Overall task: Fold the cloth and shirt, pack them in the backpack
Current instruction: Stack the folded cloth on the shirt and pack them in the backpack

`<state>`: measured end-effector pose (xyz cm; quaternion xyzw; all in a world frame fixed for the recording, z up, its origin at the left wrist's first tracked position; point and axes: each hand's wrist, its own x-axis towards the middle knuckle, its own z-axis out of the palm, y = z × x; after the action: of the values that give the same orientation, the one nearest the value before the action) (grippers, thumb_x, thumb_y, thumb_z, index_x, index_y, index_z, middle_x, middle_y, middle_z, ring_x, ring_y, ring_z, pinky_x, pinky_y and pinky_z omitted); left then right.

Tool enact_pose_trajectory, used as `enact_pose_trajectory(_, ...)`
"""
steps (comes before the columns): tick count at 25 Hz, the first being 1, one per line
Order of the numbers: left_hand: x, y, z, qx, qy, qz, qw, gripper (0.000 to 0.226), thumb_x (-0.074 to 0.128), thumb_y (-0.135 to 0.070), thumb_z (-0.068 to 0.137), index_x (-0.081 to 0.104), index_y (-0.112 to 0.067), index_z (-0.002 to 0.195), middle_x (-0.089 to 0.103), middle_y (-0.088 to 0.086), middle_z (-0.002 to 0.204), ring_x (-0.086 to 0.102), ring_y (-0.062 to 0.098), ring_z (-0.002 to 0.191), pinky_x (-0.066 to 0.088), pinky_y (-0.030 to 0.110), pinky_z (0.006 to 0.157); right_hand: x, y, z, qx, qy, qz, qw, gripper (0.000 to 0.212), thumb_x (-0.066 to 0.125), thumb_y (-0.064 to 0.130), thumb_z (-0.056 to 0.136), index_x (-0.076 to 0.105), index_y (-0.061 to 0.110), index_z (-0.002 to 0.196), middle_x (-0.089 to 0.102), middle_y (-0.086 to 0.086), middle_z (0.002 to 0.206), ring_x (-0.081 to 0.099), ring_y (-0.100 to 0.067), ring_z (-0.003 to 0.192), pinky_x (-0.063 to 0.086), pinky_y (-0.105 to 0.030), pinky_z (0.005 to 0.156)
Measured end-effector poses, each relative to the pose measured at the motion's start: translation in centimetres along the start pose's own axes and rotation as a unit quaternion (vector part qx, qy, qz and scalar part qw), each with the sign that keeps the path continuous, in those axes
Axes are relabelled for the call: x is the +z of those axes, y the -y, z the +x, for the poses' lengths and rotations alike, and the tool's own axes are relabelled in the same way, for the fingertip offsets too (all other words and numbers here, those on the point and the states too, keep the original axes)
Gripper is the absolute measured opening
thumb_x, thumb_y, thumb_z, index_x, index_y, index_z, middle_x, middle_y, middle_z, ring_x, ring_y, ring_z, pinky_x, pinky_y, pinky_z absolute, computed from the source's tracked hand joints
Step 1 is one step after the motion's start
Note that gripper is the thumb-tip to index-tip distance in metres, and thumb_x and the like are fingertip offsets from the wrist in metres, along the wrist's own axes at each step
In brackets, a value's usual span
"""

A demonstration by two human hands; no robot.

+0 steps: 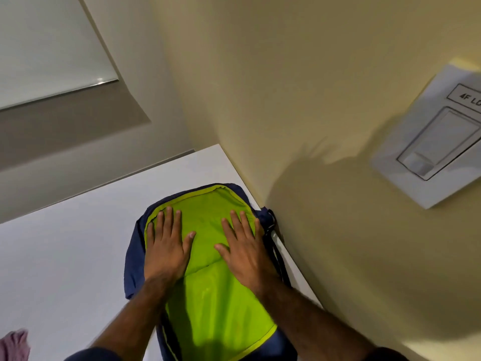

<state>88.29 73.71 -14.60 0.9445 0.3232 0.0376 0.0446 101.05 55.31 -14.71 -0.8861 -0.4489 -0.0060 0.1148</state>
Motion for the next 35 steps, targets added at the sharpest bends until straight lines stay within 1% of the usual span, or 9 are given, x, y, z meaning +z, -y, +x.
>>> enact_pose_trajectory(4,0.9,2.0,-1.2,-0.047,0.017,-0.01,0.999,0.077,0.007,-0.067,0.102,0.0,-0.022,0.164,-0.005,0.0,0.172,-0.013,0.016,0.157,-0.005,0.052,0.127,1.3,-3.2,3.4,-0.024,0.064,-0.006,0.998,0.083,0.019,0.073,0.097,0.021,0.019,0.161,0.009,-0.007,0.169,0.004,-0.025,0.156,0.012,-0.058,0.123)
enact_pose_trajectory(8,1.8,3.6,-0.5,-0.034,0.058,-0.087,0.994,0.081,0.002,-0.075,0.096,-0.012,-0.03,0.162,-0.015,-0.008,0.17,-0.023,0.007,0.154,-0.01,0.048,0.126,1.7,-4.0,6.1,-0.041,0.112,-0.01,0.993,0.095,-0.005,0.079,0.088,0.011,0.021,0.162,-0.001,-0.004,0.17,-0.003,-0.021,0.156,0.011,-0.062,0.12)
enact_pose_trajectory(13,1.0,4.0,0.1,-0.02,0.091,-0.115,0.989,0.086,-0.002,-0.08,0.091,-0.013,-0.031,0.161,-0.02,-0.011,0.168,-0.028,0.003,0.15,-0.016,0.045,0.125,1.9,-3.5,6.1,-0.015,0.139,0.013,0.99,0.094,-0.01,0.08,0.084,-0.004,0.028,0.162,-0.018,0.002,0.168,-0.017,-0.016,0.154,-0.002,-0.066,0.117)
enact_pose_trajectory(16,-0.6,3.4,-1.2,-0.016,0.082,-0.103,0.991,0.084,0.0,-0.075,0.093,-0.008,-0.029,0.163,-0.02,-0.008,0.169,-0.027,0.006,0.152,-0.017,0.044,0.124,0.7,-2.6,5.2,0.001,0.14,0.014,0.99,0.092,-0.011,0.081,0.084,0.0,0.031,0.162,-0.009,-0.001,0.17,-0.01,-0.022,0.156,-0.002,-0.066,0.117)
enact_pose_trajectory(20,-3.2,2.6,-6.8,-0.023,0.063,-0.087,0.994,0.079,-0.002,-0.073,0.094,-0.011,-0.033,0.161,-0.03,-0.009,0.165,-0.033,0.009,0.15,-0.02,0.04,0.123,-1.0,-0.6,1.6,-0.001,0.133,-0.017,0.991,0.082,0.004,0.075,0.096,0.03,0.028,0.157,0.03,-0.012,0.163,0.028,-0.038,0.149,0.02,-0.07,0.112)
enact_pose_trajectory(25,-6.6,5.9,-16.8,-0.083,0.037,-0.045,0.995,0.079,-0.013,-0.077,0.092,-0.019,-0.036,0.159,-0.034,-0.013,0.164,-0.032,0.01,0.151,-0.015,0.042,0.124,-4.0,2.1,-3.9,-0.053,0.128,-0.032,0.99,0.075,0.017,0.07,0.1,0.034,0.024,0.156,0.033,-0.017,0.161,0.033,-0.04,0.147,0.023,-0.069,0.111)
enact_pose_trajectory(30,-9.9,10.0,-25.9,-0.171,0.017,-0.041,0.984,0.081,-0.013,-0.078,0.091,-0.021,-0.034,0.159,-0.037,-0.012,0.162,-0.033,0.011,0.15,-0.021,0.04,0.121,-8.2,5.7,-7.5,-0.049,0.11,-0.026,0.992,0.084,-0.017,0.08,0.083,-0.02,0.036,0.154,-0.013,-0.005,0.167,-0.01,-0.028,0.155,0.0,-0.052,0.122)
enact_pose_trajectory(33,-12.4,12.6,-30.5,-0.224,-0.019,0.005,0.974,0.077,0.009,-0.071,0.102,0.001,-0.026,0.164,-0.01,-0.002,0.171,-0.012,0.019,0.157,-0.015,0.037,0.121,-9.9,10.3,-8.6,-0.077,0.094,-0.037,0.992,0.083,-0.017,0.076,0.08,-0.024,0.033,0.151,-0.01,-0.005,0.169,-0.008,-0.027,0.156,0.004,-0.052,0.123)
enact_pose_trajectory(35,-13.8,13.9,-32.5,-0.239,-0.041,0.01,0.97,0.076,0.005,-0.071,0.102,-0.009,-0.027,0.163,-0.018,-0.002,0.17,-0.018,0.02,0.156,-0.021,0.037,0.119,-10.7,13.5,-9.7,-0.093,0.092,-0.038,0.991,0.081,-0.019,0.077,0.082,-0.018,0.035,0.152,-0.002,-0.004,0.17,-0.002,-0.028,0.156,0.008,-0.053,0.124)
